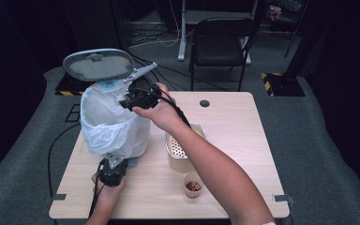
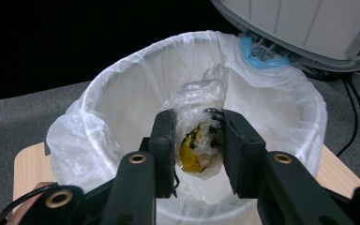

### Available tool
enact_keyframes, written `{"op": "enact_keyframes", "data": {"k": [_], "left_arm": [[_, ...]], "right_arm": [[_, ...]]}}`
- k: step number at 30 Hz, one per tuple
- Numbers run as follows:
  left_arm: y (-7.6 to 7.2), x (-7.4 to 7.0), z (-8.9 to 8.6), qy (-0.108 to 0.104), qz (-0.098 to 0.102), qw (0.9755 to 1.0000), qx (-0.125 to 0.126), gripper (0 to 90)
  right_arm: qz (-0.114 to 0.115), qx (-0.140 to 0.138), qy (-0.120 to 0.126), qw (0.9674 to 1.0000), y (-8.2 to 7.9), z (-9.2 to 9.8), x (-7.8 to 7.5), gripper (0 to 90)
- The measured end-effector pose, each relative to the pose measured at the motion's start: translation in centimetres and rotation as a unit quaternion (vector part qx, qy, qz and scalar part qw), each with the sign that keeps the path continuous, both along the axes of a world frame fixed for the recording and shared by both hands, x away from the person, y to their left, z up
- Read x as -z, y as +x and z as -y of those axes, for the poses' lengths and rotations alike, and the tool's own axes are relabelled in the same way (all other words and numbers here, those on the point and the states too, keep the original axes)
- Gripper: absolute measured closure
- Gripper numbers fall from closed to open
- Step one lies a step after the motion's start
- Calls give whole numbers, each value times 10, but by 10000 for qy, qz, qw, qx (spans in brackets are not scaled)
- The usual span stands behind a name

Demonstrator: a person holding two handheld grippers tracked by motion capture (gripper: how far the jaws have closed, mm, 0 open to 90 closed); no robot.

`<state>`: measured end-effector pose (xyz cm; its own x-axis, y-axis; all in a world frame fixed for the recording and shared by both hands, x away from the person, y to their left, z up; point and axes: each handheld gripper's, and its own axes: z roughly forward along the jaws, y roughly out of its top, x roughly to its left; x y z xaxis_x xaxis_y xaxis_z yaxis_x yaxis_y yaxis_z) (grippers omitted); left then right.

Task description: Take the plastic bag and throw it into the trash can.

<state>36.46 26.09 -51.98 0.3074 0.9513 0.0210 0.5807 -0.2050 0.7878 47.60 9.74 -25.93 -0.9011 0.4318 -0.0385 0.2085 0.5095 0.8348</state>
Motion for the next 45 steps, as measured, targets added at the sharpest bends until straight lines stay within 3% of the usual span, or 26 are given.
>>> {"op": "enact_keyframes", "data": {"k": [5, 9, 10, 18, 20, 23, 27, 32, 36, 39, 40, 41, 45], "left_arm": [[0, 0, 0, 0, 0, 10000, 7, 900], [0, -1, -2, 97, -40, 9999, 52, 900], [0, 0, 0, -15, -2, 10000, 1, 900], [1, 0, -2, 73, 38, 9999, 71, 900], [0, 0, 0, -46, -16, 10000, -15, 900], [0, 0, 0, -31, -34, 10000, 9, 900], [1, -1, -2, 51, 0, 10000, 82, 900], [0, 0, -1, -23, -37, 10000, 22, 900], [0, 0, -1, -24, -36, 10000, 17, 900], [0, 0, -1, -59, -39, 10000, 11, 900], [0, -1, -2, 17, -75, 9999, 64, 900], [0, 0, -1, -57, -35, 10000, 9, 900], [0, 1, 0, -28, 41, 10000, -28, 900]], "right_arm": [[-79, 69, 121, 9999, 3, -10, 2, 672], [-79, 71, 94, 9999, 4, -16, 3, 672], [-89, 70, 84, 9999, 4, -17, 3, 672], [-119, 112, 122, 9998, 5, -25, 10, 668], [-119, 62, 184, 9997, 4, -26, 10, 612], [-48, 134, 236, 9996, 2, -29, 10, 405], [2, 80, 276, 9996, 0, -27, 9, 415], [88, 24, 217, 9997, -5, -12, 7, 427], [44, 122, 324, 9994, -7, 10, 8, 414], [-1, 205, 270, 9994, -8, 23, 10, 410], [18, 230, 245, 9994, -8, 28, 11, 408], [40, 257, 244, 9994, -9, 33, 13, 407], [58, 339, 227, 9992, -12, 55, 16, 400]]}}
